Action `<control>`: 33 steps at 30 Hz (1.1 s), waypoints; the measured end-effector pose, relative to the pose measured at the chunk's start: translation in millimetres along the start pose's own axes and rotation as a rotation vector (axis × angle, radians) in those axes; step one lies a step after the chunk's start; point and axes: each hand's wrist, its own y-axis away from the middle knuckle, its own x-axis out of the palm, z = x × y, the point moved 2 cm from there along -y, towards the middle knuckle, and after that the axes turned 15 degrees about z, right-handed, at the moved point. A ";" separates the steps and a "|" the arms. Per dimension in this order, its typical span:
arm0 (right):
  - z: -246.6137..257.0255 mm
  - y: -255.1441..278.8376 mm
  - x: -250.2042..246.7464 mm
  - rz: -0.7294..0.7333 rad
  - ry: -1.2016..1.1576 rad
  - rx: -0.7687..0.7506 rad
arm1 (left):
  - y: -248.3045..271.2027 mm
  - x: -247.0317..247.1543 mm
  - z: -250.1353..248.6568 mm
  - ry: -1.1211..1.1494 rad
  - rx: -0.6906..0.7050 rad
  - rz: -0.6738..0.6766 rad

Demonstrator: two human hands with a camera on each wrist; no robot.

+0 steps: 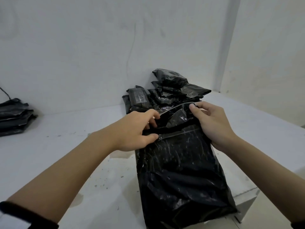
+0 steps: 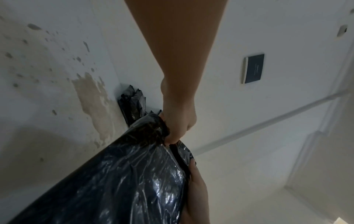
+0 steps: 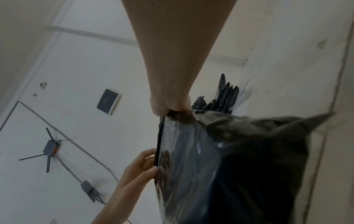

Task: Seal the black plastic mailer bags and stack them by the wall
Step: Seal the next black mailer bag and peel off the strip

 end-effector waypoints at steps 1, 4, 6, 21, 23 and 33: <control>-0.6 -0.5 1.0 0.028 0.024 -0.006 | 0.4 -1.7 0.4 -0.055 -0.039 0.022; -2.2 -2.6 4.2 0.066 0.271 -0.083 | 2.7 -6.7 -1.2 -0.150 -0.098 0.114; -3.1 -1.0 8.5 0.105 0.447 -0.169 | 5.4 -8.2 0.6 -0.132 -0.072 0.154; -59.3 21.7 34.0 0.758 0.908 0.076 | 22.8 49.6 30.7 0.365 -0.029 0.281; -57.0 20.9 32.4 0.744 0.883 0.049 | 21.8 52.6 29.0 0.401 -0.025 0.295; -50.8 33.1 -6.5 0.342 -0.080 -0.024 | -4.8 64.6 5.6 0.587 -0.003 0.119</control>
